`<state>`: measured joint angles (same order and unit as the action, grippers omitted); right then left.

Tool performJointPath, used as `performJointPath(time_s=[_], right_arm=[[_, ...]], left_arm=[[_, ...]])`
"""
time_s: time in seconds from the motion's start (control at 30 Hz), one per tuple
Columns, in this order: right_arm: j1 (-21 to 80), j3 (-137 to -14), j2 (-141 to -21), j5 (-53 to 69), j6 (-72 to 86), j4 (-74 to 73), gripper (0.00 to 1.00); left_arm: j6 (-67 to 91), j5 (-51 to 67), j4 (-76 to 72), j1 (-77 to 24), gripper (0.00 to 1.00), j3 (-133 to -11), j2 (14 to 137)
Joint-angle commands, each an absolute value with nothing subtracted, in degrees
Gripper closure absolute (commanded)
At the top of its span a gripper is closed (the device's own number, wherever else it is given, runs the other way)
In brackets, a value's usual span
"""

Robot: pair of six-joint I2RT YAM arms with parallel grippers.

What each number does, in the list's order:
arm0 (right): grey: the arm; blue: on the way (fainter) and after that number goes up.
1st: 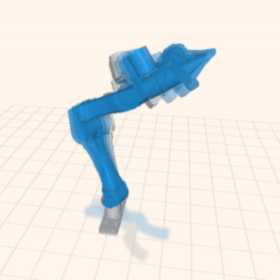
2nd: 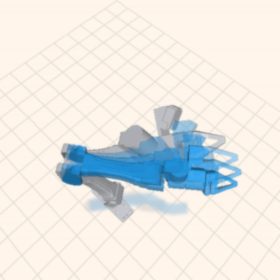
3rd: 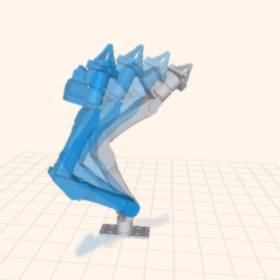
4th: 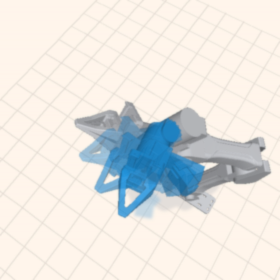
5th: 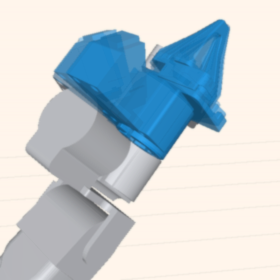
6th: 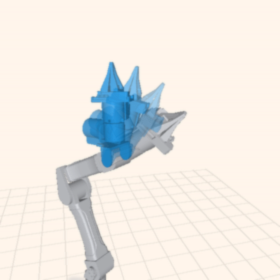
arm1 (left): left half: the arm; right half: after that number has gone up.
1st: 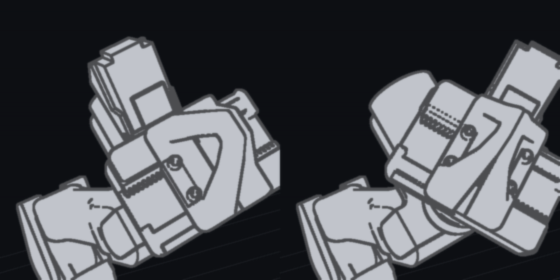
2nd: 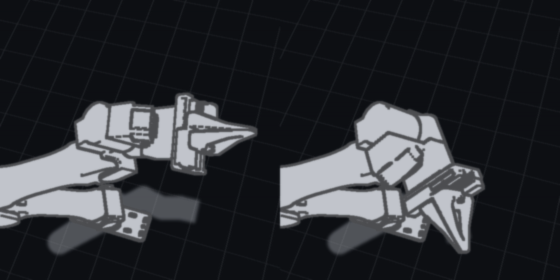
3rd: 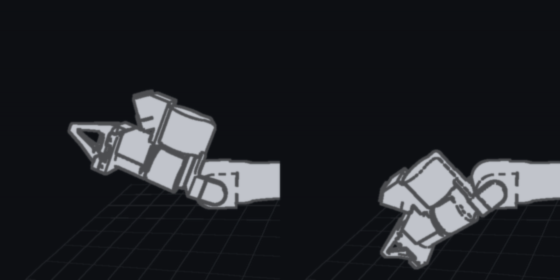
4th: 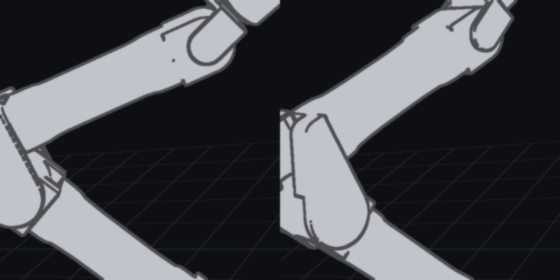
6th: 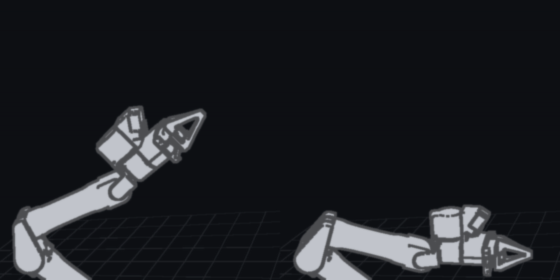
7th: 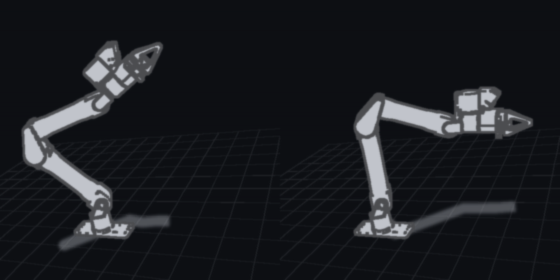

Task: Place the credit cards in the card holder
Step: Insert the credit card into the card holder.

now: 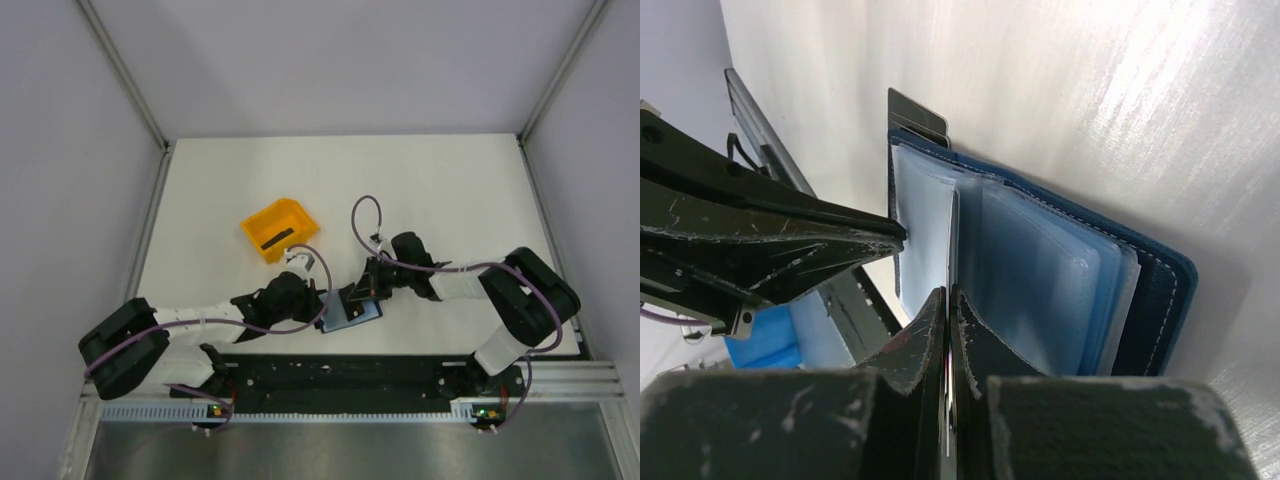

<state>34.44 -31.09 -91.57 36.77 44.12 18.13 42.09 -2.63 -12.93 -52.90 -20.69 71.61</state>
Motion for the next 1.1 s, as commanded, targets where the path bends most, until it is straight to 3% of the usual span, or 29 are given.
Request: performJointPath(time_s=[0.0,0.77,1.07], right_arm=[[34.5,-31.1,-92.5,39.1,45.0,22.8,1.0],[36.6,-31.4,-97.3,40.8,49.0,29.7,1.0],[37.4,-29.3,-94.0,35.9,49.2,26.4,1.0]], left_arm=[[41.8,-3.6,-10.1,-52.9,1.0,-19.2,71.7],[41.8,-3.6,-9.8,-52.9,1.0,-19.2,71.4],[42.1,-3.8,-9.8,-52.9,1.0,-19.1,71.4]])
